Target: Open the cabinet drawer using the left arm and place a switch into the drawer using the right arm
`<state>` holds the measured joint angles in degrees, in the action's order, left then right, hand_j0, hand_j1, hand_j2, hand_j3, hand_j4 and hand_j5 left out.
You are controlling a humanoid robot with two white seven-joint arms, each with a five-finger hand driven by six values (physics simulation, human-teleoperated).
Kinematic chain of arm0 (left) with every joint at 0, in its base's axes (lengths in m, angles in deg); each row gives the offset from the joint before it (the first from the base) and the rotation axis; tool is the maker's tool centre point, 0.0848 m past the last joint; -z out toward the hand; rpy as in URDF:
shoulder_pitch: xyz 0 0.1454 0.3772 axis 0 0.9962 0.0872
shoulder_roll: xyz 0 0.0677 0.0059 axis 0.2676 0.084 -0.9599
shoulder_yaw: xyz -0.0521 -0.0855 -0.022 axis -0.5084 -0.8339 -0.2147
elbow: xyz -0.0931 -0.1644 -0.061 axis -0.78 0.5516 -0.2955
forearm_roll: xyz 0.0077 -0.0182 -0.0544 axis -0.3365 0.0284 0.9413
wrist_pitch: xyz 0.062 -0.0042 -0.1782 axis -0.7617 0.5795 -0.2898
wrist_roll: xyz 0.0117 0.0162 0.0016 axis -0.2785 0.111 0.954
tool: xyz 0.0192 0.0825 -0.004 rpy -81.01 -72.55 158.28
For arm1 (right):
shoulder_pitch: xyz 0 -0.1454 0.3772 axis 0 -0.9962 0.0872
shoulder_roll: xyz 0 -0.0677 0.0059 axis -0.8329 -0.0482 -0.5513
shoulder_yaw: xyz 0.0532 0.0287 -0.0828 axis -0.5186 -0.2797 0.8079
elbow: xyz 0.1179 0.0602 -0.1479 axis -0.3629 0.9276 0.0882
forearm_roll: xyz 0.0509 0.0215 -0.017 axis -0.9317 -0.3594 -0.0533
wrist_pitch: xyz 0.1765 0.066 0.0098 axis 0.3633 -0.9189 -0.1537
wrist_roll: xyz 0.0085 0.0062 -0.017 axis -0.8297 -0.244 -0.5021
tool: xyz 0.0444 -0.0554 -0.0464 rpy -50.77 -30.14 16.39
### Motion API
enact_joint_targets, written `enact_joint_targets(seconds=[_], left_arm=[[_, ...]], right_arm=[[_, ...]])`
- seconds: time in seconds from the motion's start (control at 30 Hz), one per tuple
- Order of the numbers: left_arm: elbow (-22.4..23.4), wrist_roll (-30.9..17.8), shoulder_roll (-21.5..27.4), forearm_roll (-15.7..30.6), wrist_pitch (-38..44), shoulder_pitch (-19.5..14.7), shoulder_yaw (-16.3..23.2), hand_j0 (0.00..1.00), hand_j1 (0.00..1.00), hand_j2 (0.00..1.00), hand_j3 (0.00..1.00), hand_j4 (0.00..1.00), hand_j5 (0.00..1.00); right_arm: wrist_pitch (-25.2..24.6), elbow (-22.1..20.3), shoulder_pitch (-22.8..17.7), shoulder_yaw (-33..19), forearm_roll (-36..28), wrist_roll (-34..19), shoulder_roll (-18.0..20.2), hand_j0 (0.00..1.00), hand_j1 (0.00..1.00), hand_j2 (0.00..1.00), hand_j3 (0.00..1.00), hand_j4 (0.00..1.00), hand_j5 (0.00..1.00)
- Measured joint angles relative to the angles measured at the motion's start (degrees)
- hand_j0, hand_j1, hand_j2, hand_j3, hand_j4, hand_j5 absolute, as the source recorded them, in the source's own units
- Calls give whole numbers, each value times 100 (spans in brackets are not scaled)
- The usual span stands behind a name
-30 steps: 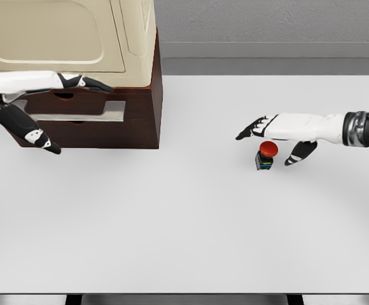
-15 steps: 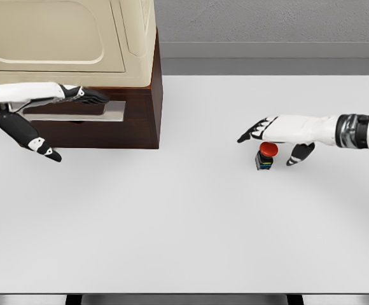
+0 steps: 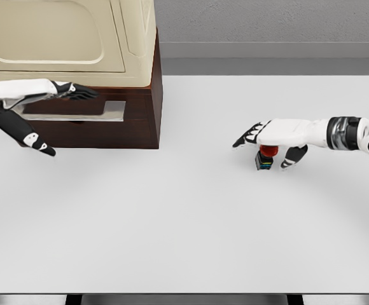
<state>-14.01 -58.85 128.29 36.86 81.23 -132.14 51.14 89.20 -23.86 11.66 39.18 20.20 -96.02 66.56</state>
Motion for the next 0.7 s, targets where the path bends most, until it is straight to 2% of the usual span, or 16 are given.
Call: enact_joint_targets(seconds=[0.23,0.3,0.5,0.7], left_arm=[[4,0,-160,-38,18,62,-51,100,100,100,100,100,100],[12,-1,-182,-55,20,202,-51,100,100,100,100,100,100],[65,0,-197,-70,57,220,-62,100,100,100,100,100,100],[99,0,-192,-72,70,299,-65,100,100,100,100,100,100]], right_arm=[[10,104,-9,4,10,0,-18,89,89,89,89,89,89],[14,110,-9,8,10,0,-34,87,87,87,87,87,87],[23,116,-17,54,9,0,-58,86,86,86,86,86,86],[26,147,-26,84,9,0,-61,80,80,80,80,80,80]])
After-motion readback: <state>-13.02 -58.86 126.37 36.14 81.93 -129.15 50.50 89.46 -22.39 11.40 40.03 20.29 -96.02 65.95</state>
